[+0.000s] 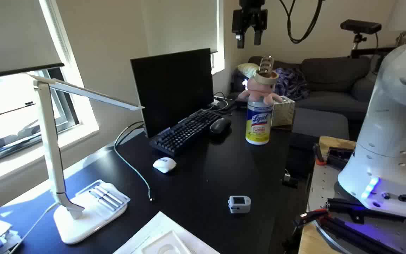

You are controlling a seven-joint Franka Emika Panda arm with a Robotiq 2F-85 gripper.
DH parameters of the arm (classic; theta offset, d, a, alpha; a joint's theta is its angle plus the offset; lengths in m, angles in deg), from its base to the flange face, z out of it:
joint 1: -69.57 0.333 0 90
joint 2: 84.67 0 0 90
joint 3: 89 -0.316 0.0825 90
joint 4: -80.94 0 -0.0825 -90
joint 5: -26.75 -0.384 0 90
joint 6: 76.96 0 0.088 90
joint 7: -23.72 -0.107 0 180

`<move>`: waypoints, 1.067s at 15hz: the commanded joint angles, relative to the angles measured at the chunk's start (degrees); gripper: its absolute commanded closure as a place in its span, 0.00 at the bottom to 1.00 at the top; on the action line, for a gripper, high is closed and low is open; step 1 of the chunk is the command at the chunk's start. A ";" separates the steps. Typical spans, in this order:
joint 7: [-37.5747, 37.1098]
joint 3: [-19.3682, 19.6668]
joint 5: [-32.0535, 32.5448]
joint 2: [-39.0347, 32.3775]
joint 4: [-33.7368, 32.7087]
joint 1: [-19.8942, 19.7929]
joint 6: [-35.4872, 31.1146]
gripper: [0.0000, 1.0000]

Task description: Place the grey object at the top of the stack

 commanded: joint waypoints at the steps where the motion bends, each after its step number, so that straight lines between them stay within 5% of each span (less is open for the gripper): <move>1: -0.01 0.08 0.04 -0.04 -0.09 0.08 0.09 0.00; 10: 3.83 -6.63 2.39 -11.77 1.75 7.50 -9.38 0.00; 16: 6.71 -10.23 10.87 -19.29 7.31 11.91 -17.48 0.00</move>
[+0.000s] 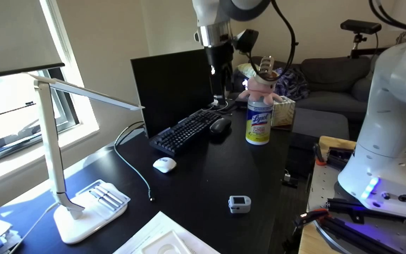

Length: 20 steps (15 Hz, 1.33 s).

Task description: Place the grey object at the top of the stack

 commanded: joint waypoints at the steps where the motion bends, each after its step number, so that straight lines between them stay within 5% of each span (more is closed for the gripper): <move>1: 5.00 -0.78 5.06 -3.28 2.59 1.55 -4.12 0.00; 8: 3.63 -0.39 6.17 -4.49 1.74 1.86 -2.12 0.00; 16: 4.61 -0.89 2.68 -6.83 12.15 3.82 -11.57 0.00; 20: 5.88 -1.73 -4.04 -7.47 16.82 6.37 -17.05 0.00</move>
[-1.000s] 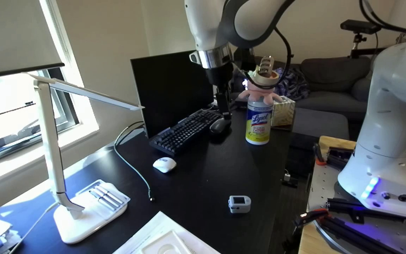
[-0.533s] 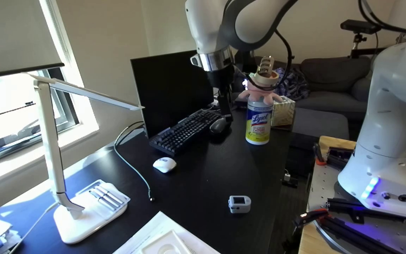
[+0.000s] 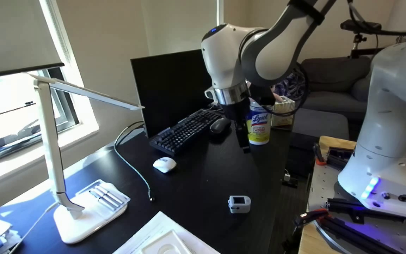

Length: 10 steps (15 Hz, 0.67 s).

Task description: Place the grey object at the top of the stack

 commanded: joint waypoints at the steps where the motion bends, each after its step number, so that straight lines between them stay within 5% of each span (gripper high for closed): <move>1: 2.46 -0.97 -8.25 0.36 4.23 2.41 -5.56 0.00; 6: 0.76 -2.48 -16.81 -0.43 7.40 5.03 -8.63 0.00; 10: 0.43 -3.62 -14.07 -4.79 7.91 5.28 -17.99 0.00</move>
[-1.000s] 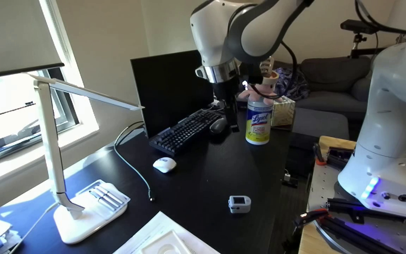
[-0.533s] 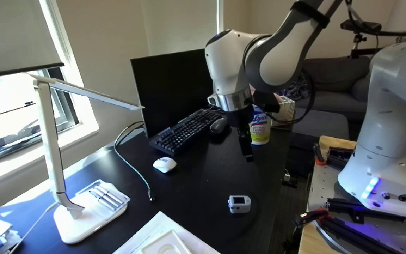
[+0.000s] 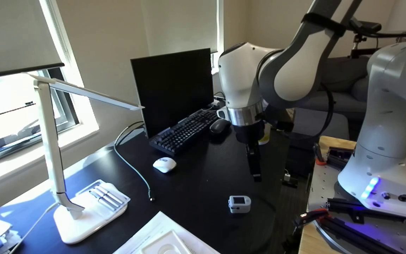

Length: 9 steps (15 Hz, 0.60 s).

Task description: Place the grey object at the top of the stack

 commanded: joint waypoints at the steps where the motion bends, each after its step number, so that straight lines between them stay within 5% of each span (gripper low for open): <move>1: -0.96 -1.36 1.73 -4.57 0.35 0.19 -8.28 0.00; 9: -1.40 -3.27 0.28 -14.26 -0.41 0.89 -20.47 0.00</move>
